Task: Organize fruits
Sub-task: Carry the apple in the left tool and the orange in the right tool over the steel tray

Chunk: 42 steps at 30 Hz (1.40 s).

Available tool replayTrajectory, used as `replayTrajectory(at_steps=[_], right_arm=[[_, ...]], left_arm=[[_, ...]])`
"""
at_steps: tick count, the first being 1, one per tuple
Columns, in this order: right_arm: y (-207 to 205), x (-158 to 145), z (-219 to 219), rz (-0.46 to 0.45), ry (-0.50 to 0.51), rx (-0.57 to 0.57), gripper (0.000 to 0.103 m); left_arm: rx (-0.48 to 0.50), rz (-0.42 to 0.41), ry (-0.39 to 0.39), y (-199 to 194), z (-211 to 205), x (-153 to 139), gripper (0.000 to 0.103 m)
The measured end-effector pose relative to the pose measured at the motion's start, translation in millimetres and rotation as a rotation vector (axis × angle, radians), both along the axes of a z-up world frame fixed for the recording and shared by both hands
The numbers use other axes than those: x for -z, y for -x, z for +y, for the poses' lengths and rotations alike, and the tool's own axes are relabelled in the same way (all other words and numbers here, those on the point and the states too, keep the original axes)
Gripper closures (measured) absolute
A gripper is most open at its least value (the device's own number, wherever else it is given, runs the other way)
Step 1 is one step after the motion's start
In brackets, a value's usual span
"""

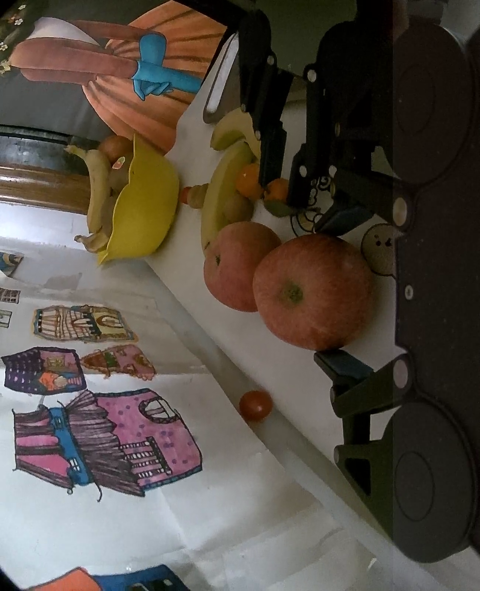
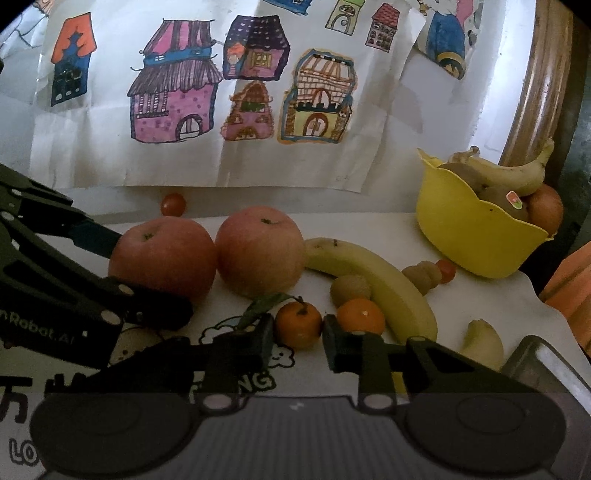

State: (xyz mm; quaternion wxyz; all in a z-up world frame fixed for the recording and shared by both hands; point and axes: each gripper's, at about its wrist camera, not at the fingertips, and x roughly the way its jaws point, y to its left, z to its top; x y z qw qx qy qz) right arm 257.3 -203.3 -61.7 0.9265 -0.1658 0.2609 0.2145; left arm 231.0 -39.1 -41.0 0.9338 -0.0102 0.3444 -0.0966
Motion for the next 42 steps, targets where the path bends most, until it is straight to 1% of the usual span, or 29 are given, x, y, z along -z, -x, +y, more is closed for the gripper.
replayTrajectory(at_steps=[6,10,15,19,23,25,28,32,35,39,42], right_arm=[[20.1,2.5,-7.9,0.011,-0.045,0.019,0.072],[36.9,1.6,-11.6,0.009,-0.058,0.029,0.072],[56.1,-1.1,-20.7,0.009,-0.080,0.049,0.072],[74.1,-5.2,-37.1,0.001,-0.117,0.090,0.072],[93.2,-15.5,-64.0,-0.043,-0.151,0.149,0.072],[100.7,-20.8,-78.7,-0.071,-0.152,0.188,0.072],[104.8,-25.2,-102.9,-0.084,-0.142,0.251,0.072],[101.6,-27.0,-138.9,-0.096,-0.132,0.349,0.072],[95.9,-26.4,-166.3,-0.093,-0.138,0.416,0.072],[86.6,-19.7,-192.1,-0.078,-0.142,0.482,0.072],[79.3,-14.3,-202.7,-0.067,-0.144,0.509,0.072]], left_arm=[[0.004,-0.003,-0.004,10.8,0.9,0.1,0.035],[0.018,-0.003,0.002,22.0,-3.4,0.2,0.035],[0.048,-0.004,0.002,36.9,-13.7,0.9,0.035],[0.076,-0.001,0.005,44.7,-28.1,0.6,0.035],[0.095,-0.009,0.013,50.0,-47.8,-1.0,0.035],[0.102,-0.021,0.012,50.7,-60.3,-4.6,0.035],[0.130,-0.046,0.013,48.9,-82.5,-13.2,0.035],[0.182,-0.078,0.022,41.0,-117.3,-23.2,0.035],[0.227,-0.083,0.043,28.5,-143.8,-24.9,0.035],[0.270,-0.074,0.057,8.5,-176.1,-18.0,0.035],[0.284,-0.052,0.063,-6.6,-190.6,-10.7,0.035]])
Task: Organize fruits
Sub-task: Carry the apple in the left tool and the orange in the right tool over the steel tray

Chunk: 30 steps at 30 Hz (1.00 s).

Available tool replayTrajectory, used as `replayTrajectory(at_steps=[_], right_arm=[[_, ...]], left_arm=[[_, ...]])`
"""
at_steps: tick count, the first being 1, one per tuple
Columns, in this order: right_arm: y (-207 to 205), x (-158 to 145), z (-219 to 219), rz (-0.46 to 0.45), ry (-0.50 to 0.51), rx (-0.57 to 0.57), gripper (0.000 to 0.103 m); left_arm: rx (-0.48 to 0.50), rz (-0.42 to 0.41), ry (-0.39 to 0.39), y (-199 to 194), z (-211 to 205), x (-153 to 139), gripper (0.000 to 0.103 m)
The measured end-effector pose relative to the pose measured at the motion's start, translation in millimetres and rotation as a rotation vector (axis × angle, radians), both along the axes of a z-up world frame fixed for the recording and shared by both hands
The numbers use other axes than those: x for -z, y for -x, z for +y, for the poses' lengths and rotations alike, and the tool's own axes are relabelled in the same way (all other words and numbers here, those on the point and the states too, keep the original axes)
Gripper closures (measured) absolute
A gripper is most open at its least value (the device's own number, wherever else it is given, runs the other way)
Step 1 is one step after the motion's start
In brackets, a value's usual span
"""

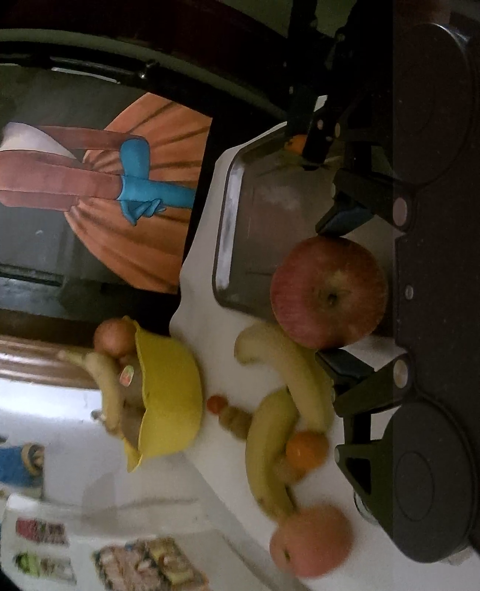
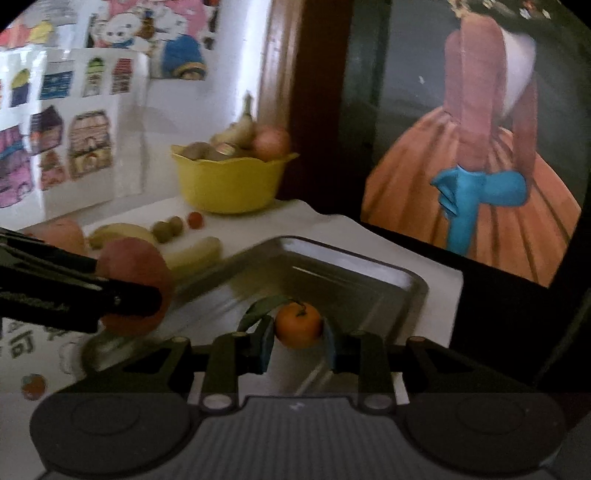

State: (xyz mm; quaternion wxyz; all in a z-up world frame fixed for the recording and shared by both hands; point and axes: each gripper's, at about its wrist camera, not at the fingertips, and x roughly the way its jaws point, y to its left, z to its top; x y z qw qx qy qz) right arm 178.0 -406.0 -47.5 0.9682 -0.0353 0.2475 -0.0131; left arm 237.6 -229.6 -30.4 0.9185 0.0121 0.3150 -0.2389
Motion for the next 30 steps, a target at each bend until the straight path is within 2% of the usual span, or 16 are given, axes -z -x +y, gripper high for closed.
replayTrajectory(at_steps=[8,20,23,24,30], right_arm=[[-9.7,11.2,-12.1,0.018,-0.014,0.027,0.072],[-13.6,20.4,-15.4,0.035,-0.025,0.038,0.072],[-11.9,22.0,-14.2,0.034,-0.025,0.034,0.066],[-10.8,22.2,-14.4,0.033,-0.024,0.036,0.061],[2.9,17.9,-12.7,0.008,-0.024,0.041,0.042]], left_arm=[[0.036,-0.018,-0.033,-20.5,-23.9,6.0,0.035],[0.060,-0.031,-0.042,-22.8,-36.1,7.5,0.034],[0.059,-0.029,-0.040,-22.9,-35.2,7.2,0.034],[0.059,-0.028,-0.038,-23.0,-34.7,7.1,0.033],[0.060,-0.038,-0.010,-17.7,-28.5,0.5,0.022]])
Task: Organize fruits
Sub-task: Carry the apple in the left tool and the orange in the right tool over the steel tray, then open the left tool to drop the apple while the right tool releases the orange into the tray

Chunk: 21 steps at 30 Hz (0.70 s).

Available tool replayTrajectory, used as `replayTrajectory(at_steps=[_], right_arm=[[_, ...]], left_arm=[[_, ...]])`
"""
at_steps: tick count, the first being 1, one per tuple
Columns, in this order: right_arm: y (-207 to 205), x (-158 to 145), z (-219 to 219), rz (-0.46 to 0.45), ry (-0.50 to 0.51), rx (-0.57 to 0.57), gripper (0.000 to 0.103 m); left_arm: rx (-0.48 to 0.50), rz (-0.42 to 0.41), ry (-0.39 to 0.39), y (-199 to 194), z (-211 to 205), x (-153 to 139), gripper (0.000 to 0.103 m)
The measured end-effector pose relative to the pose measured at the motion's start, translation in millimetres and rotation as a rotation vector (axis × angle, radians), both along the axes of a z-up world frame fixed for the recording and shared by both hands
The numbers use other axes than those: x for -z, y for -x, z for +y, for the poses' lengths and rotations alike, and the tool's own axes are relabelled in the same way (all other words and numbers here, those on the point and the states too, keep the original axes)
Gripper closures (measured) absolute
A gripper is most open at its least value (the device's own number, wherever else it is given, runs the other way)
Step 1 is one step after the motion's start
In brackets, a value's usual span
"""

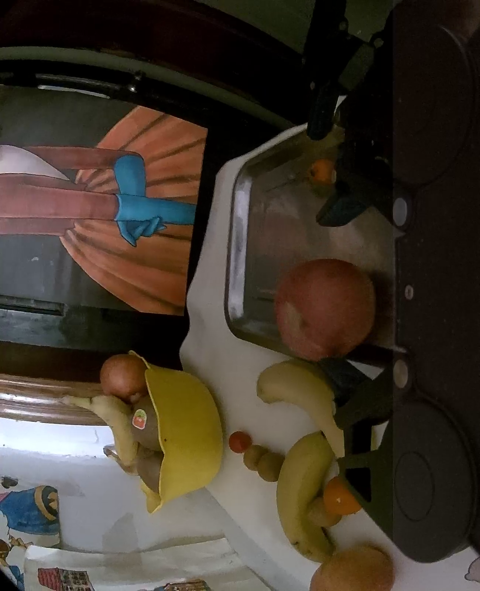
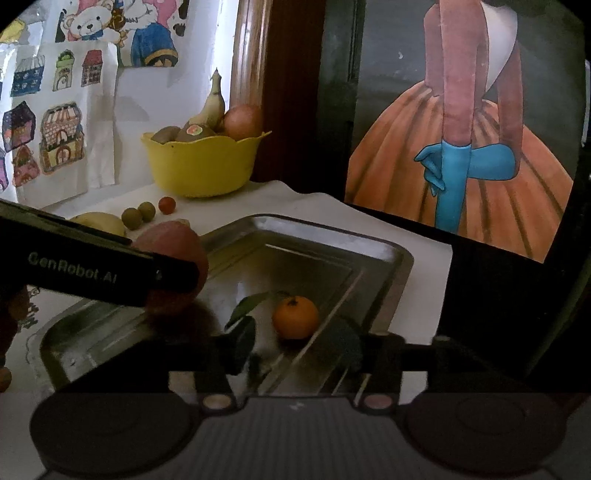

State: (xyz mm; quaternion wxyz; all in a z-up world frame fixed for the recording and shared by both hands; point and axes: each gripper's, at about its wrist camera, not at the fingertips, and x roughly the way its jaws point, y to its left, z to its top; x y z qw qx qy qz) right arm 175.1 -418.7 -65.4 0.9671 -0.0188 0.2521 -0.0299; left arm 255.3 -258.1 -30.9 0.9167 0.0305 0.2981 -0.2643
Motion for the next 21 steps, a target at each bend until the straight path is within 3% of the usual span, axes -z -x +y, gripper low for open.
replayTrajectory(at_steps=[8,13,21], right_arm=[[25.7,-18.7,10.8,-0.065,0.012,0.009,0.018],[43.3,-32.8,21.2,-0.122,0.000,0.018,0.005],[79.0,-56.1,45.4,-0.197,-0.025,0.027,0.000]], left_arm=[[-0.038,-0.029,0.063,19.2,21.9,-20.8,0.004],[-0.073,-0.063,0.093,35.2,42.5,-35.3,0.001],[-0.140,-0.114,0.115,70.5,89.7,-53.2,0.001]])
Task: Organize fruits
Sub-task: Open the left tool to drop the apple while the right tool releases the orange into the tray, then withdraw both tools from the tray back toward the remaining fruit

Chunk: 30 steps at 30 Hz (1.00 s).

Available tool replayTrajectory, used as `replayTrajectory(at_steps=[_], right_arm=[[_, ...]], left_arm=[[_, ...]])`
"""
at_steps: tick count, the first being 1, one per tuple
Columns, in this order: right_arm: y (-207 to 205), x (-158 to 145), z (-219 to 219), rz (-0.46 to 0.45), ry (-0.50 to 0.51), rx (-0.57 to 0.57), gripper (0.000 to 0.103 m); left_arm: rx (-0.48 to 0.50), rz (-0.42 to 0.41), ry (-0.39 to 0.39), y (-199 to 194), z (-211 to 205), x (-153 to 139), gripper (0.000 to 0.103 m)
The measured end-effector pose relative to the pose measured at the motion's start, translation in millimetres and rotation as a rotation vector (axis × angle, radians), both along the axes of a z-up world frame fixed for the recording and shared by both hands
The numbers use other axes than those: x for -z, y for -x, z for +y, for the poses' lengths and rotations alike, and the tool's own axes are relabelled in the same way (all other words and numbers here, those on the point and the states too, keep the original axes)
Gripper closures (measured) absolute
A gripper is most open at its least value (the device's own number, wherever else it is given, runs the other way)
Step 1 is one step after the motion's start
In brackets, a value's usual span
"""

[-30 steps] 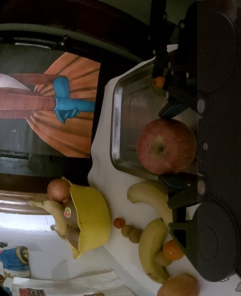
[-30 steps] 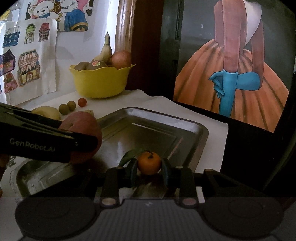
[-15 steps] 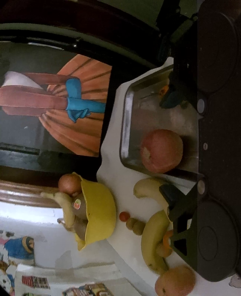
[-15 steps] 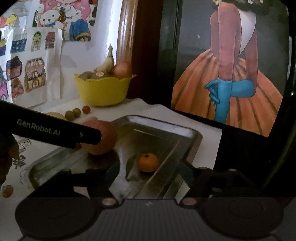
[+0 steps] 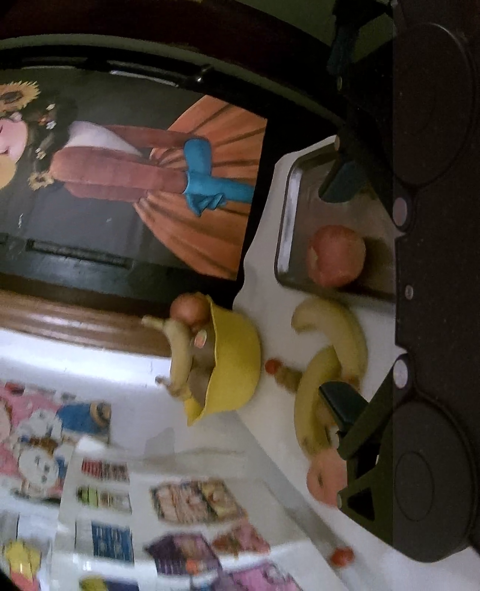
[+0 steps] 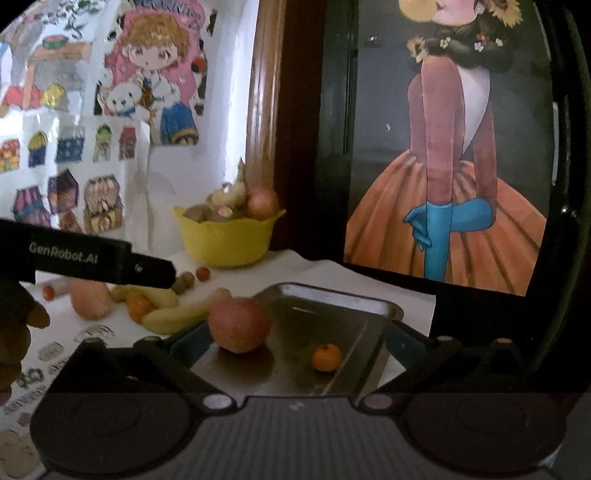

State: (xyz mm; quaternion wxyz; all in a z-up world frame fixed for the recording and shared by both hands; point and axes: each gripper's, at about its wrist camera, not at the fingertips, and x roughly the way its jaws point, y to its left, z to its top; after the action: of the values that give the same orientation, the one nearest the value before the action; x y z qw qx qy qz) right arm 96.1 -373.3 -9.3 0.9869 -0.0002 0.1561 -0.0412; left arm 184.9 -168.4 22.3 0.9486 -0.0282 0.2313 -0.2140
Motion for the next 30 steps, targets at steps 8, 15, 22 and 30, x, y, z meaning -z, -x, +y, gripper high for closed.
replayTrajectory(at_steps=[8,15,22,30], right_arm=[[40.4,-17.6,34.8,-0.010,-0.030,-0.009,0.000],[64.7,-27.8,69.3,0.004,-0.051,-0.028,0.000],[78.0,-26.4,99.6,0.035,-0.067,-0.056,0.000],[77.7,-16.7,127.4,0.095,-0.060,-0.075,0.000]], left_arm=[[-0.091,-0.025,-0.032,36.0,59.4,-3.2,0.001],[-0.161,-0.017,-0.069,59.4,108.6,1.1,0.001],[-0.213,-0.003,-0.119,76.1,148.2,10.3,0.001],[-0.242,0.038,-0.155,80.6,179.8,24.6,0.001]])
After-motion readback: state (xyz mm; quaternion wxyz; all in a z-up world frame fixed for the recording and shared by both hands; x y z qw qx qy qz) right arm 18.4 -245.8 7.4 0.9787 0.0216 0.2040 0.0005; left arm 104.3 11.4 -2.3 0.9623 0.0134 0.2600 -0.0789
